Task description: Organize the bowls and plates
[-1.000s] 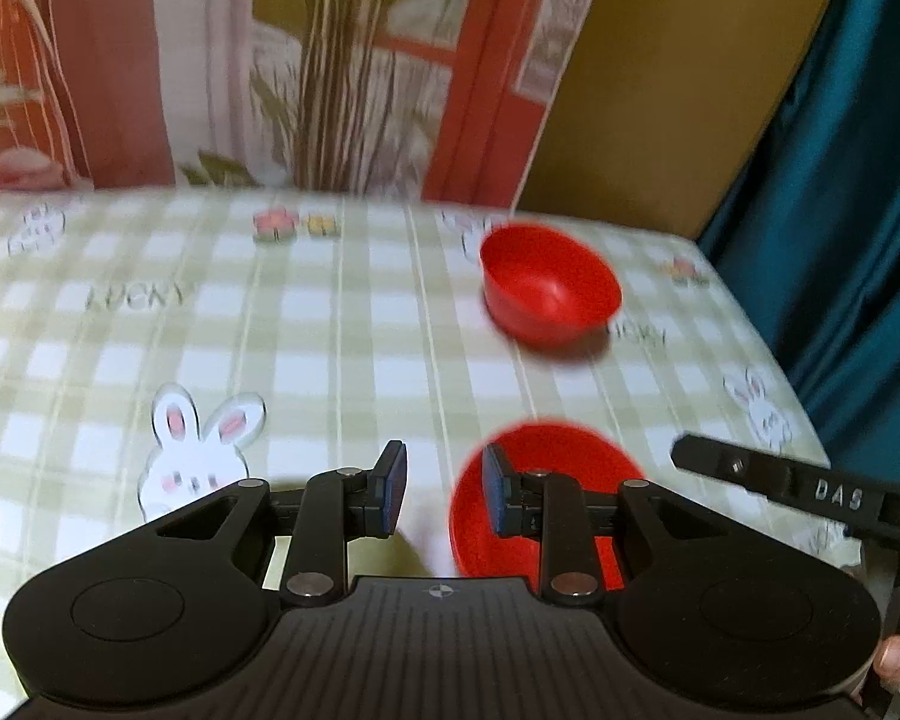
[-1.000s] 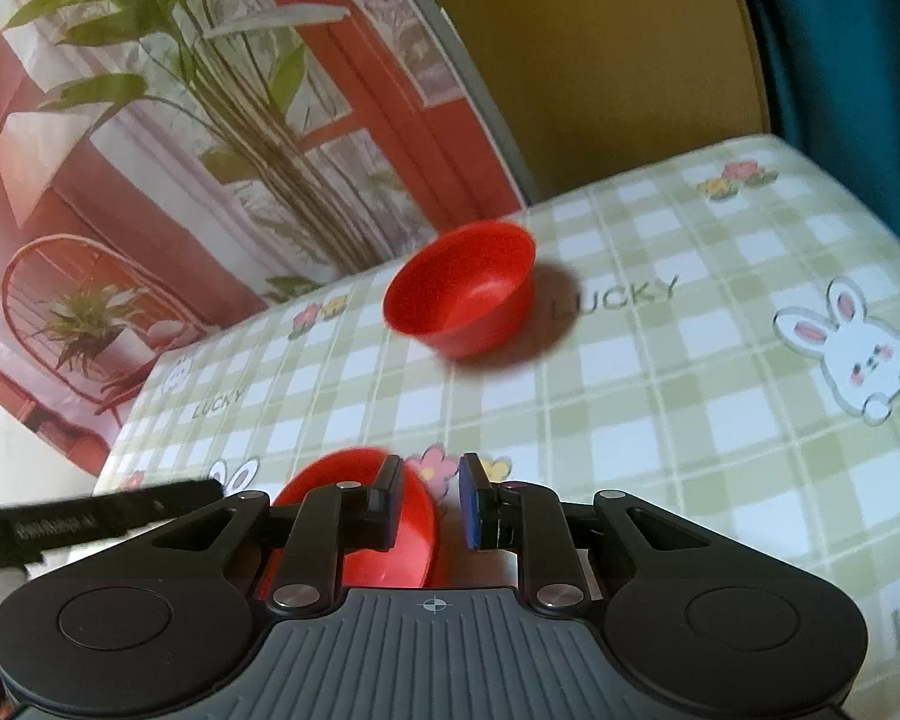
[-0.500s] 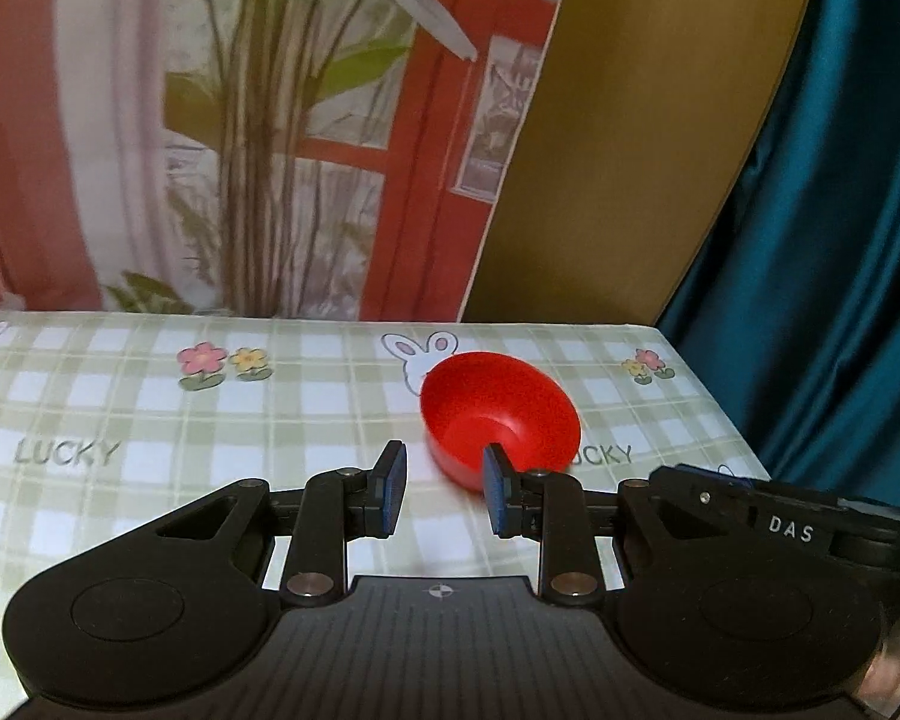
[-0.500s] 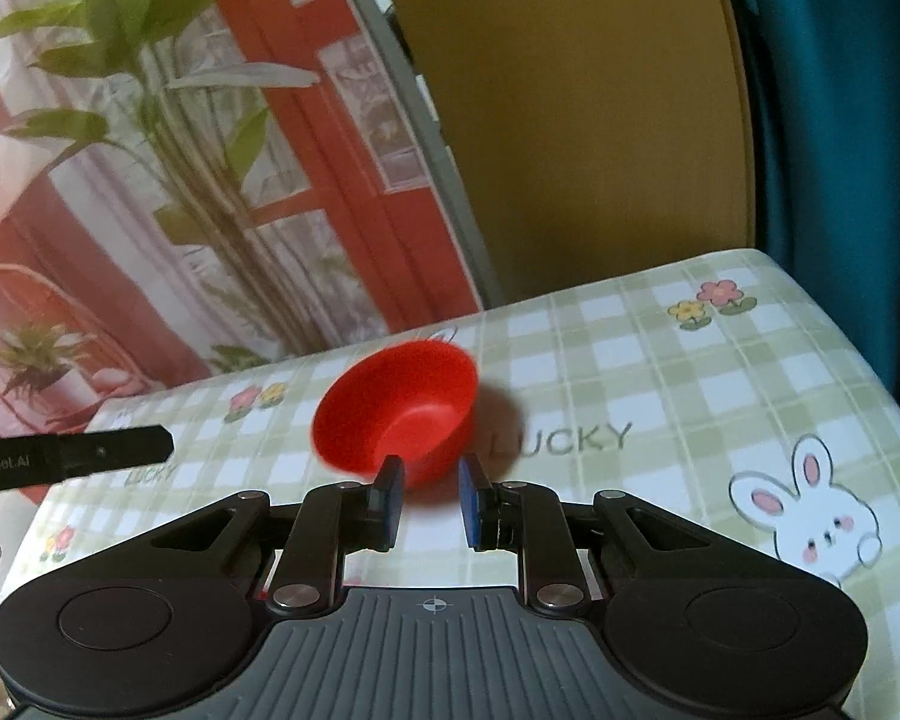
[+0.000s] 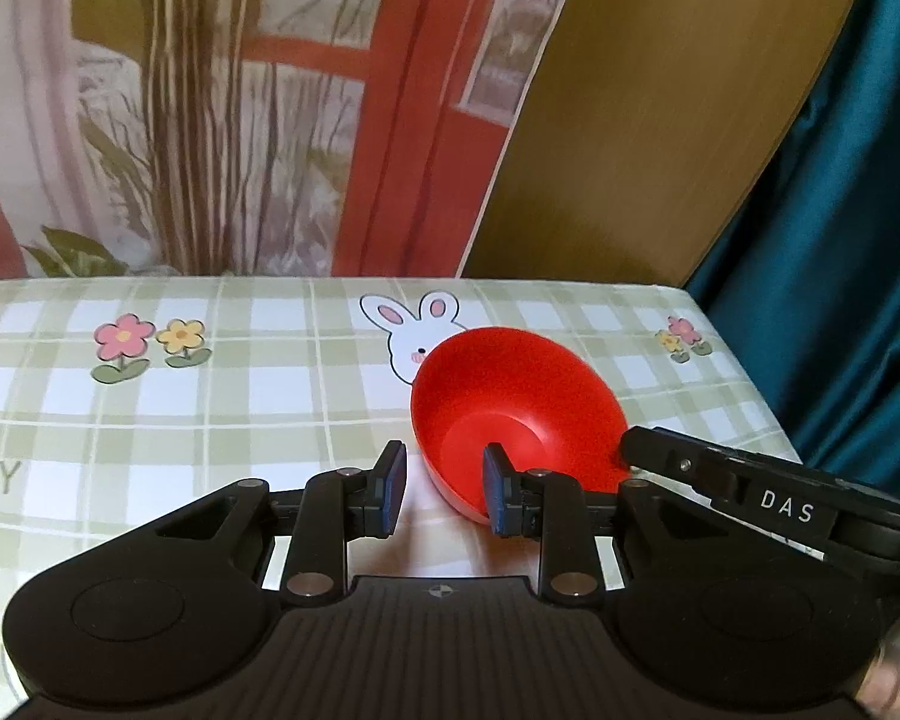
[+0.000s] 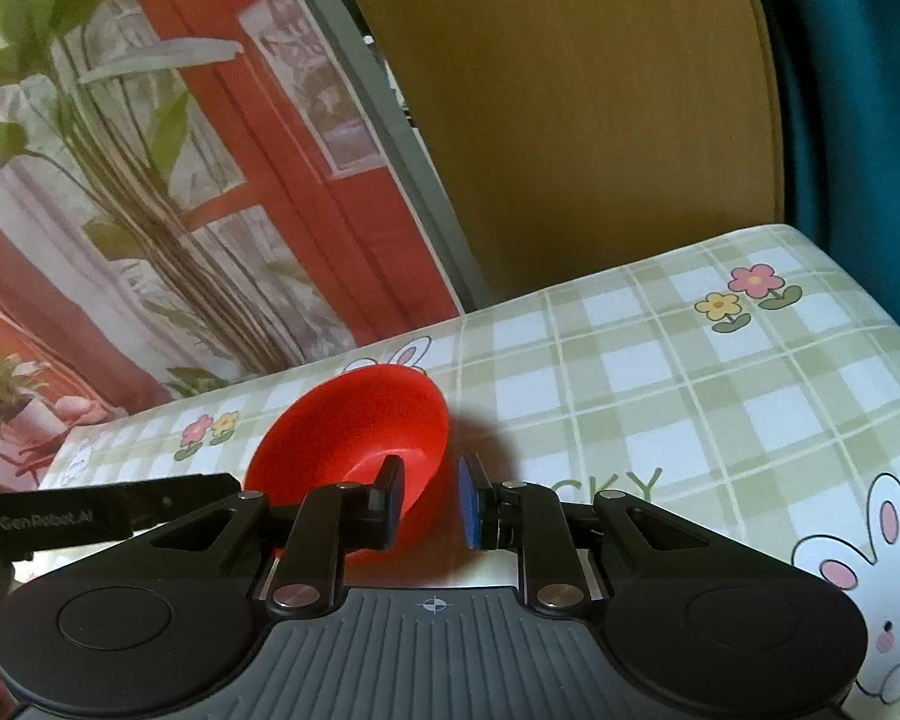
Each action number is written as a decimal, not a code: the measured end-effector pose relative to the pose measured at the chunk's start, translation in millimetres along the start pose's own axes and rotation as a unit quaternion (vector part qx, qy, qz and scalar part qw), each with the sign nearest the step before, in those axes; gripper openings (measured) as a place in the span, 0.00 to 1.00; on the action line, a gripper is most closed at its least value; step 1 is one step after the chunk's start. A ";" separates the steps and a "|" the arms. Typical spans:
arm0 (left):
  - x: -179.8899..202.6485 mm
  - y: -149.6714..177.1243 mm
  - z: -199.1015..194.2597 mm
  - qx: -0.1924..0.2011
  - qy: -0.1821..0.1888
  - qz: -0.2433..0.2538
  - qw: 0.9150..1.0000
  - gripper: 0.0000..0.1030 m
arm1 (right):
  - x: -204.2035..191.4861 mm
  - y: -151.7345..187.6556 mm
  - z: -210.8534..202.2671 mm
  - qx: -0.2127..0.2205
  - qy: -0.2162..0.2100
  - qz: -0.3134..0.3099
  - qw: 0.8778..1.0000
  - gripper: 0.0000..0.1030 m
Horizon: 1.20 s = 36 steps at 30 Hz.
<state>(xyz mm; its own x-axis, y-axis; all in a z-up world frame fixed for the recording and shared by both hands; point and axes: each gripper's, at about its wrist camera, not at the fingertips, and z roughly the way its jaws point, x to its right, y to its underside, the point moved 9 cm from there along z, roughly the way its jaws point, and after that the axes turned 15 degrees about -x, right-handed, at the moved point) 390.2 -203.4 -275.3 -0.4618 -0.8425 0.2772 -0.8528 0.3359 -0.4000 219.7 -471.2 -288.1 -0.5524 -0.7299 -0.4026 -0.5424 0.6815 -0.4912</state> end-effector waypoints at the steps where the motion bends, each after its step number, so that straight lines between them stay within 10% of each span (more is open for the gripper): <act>1: -1.2 -1.3 3.9 -0.004 0.002 -0.004 1.000 0.28 | 1.5 -0.2 2.8 -0.001 -0.002 0.004 1.000 0.19; 15: -3.6 -3.9 22.9 -0.016 -0.007 0.002 1.000 0.16 | -8.8 2.8 11.5 -0.003 -0.026 0.005 1.000 0.13; 36: 7.5 28.7 -77.2 0.039 -0.017 0.017 0.999 0.16 | -65.8 20.4 -63.8 0.027 -0.042 -0.015 0.999 0.13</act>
<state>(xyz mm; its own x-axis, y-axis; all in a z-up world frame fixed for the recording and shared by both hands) 343.5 -167.7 -217.3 -0.4801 -0.8454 0.2342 -0.8147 0.3307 -0.4764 204.6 -405.9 -222.4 -0.4800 -0.7535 -0.4493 -0.5220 0.6570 -0.5440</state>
